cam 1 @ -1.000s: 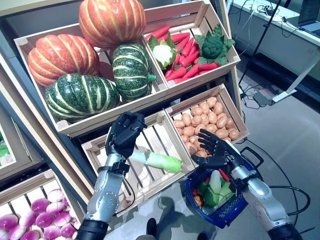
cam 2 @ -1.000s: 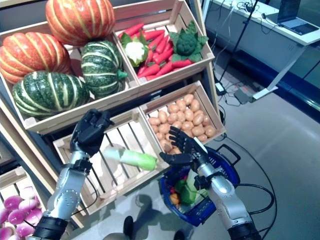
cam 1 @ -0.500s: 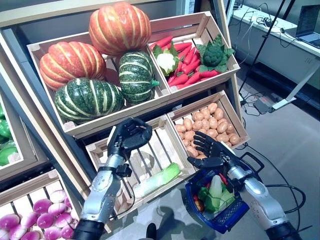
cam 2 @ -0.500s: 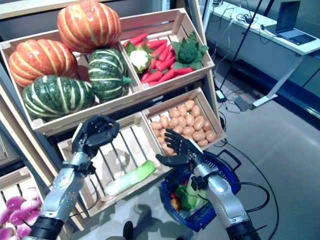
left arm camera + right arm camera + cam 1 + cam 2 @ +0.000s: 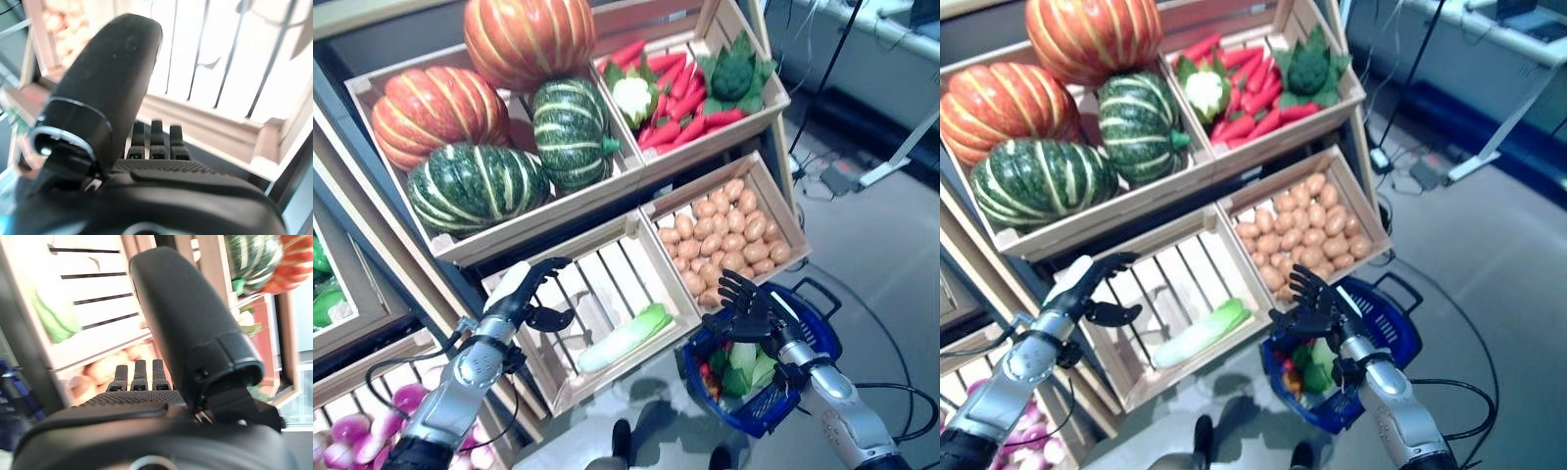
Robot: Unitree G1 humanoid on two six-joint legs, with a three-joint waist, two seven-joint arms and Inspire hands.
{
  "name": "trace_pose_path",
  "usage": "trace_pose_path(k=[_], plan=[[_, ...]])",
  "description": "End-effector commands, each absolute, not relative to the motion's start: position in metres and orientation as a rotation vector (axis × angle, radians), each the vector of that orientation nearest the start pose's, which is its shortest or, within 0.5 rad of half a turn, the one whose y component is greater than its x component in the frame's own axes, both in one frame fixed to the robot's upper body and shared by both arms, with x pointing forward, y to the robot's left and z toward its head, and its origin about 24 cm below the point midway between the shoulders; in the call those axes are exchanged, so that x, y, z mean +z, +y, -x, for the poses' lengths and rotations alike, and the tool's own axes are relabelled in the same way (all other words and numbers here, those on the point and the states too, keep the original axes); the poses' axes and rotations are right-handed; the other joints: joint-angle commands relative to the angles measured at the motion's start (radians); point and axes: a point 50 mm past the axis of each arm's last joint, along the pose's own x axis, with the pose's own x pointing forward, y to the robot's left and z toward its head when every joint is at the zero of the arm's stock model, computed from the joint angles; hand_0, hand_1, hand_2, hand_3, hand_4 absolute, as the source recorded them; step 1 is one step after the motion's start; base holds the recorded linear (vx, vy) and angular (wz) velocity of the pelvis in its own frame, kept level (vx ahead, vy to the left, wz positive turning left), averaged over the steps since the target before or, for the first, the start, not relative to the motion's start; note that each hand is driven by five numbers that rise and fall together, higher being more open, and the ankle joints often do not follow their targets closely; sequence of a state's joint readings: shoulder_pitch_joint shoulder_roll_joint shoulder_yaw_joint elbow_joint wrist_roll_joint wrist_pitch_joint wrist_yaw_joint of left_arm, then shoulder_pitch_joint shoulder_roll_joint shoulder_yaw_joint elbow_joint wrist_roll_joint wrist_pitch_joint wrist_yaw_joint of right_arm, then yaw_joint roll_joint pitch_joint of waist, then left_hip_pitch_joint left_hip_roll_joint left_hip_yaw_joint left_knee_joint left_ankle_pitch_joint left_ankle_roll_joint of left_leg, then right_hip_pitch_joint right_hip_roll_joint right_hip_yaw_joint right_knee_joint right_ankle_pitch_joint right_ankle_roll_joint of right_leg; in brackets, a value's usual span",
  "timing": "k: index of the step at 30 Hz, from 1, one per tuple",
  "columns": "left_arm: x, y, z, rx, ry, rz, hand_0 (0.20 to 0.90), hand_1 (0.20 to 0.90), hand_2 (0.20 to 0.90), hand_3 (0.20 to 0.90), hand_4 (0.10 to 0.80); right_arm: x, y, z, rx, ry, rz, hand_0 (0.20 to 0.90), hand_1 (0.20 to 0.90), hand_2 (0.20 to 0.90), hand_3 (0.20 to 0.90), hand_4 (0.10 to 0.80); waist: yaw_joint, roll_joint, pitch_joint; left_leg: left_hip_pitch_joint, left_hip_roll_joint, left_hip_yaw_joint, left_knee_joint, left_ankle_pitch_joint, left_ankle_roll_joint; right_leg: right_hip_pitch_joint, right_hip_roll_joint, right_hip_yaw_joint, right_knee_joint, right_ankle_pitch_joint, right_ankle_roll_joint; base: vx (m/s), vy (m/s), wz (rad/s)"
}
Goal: Put vegetables into the basket
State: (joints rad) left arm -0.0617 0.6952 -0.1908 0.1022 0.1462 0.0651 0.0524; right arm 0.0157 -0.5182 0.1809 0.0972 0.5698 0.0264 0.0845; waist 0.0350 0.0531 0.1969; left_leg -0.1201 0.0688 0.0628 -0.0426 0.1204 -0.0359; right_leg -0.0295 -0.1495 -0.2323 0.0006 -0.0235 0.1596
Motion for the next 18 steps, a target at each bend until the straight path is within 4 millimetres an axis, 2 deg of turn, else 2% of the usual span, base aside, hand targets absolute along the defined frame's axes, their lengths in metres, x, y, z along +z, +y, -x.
trace_pose_path(k=[1, 10, 15, 18], plan=[[0.103, 0.268, -0.285, 0.113, -0.02, -0.888, 0.9, 0.9, 0.9, 0.9, 0.8, 0.091, -0.205, -0.269, 0.202, -0.143, -0.096, 0.9, 0.9, 0.9, 0.9, 0.8, -0.005, -0.04, 0.088, -0.031, 0.01, -0.006, 0.148, -0.11, -0.032, -0.082, -0.039, 0.026, 0.159, -0.035, -0.047, -0.187, -0.092, -0.04], [0.07, 0.25, -0.305, 0.183, 0.072, -0.679, 0.9, 0.9, 0.9, 0.9, 0.8, 0.111, -0.195, -0.286, 0.227, -0.228, -0.069, 0.9, 0.9, 0.9, 0.9, 0.8, -0.038, -0.054, 0.219, -0.214, 0.037, -0.017, 0.379, -0.141, -0.05, -0.236, -0.019, 0.06, 0.351, -0.089, -0.094, -0.186, -0.048, 0.0], [0.064, 0.244, -0.319, 0.284, 0.067, -0.655, 0.9, 0.9, 0.9, 0.9, 0.8, 0.117, -0.186, -0.294, 0.234, -0.256, -0.074, 0.9, 0.9, 0.9, 0.9, 0.8, -0.054, -0.069, 0.263, -0.303, 0.041, -0.022, 0.508, -0.185, -0.043, -0.323, -0.005, 0.093, 0.497, -0.14, -0.111, -0.126, 0.024, 0.0], [0.068, 0.241, -0.33, 0.355, 0.048, -0.642, 0.9, 0.9, 0.9, 0.9, 0.8, 0.122, -0.182, -0.299, 0.242, -0.277, -0.09, 0.9, 0.9, 0.9, 0.9, 0.8, -0.063, -0.079, 0.285, -0.356, 0.042, -0.024, 0.574, -0.21, -0.043, -0.373, -0.007, 0.105, 0.563, -0.161, -0.116, -0.103, 0.028, -0.01]])
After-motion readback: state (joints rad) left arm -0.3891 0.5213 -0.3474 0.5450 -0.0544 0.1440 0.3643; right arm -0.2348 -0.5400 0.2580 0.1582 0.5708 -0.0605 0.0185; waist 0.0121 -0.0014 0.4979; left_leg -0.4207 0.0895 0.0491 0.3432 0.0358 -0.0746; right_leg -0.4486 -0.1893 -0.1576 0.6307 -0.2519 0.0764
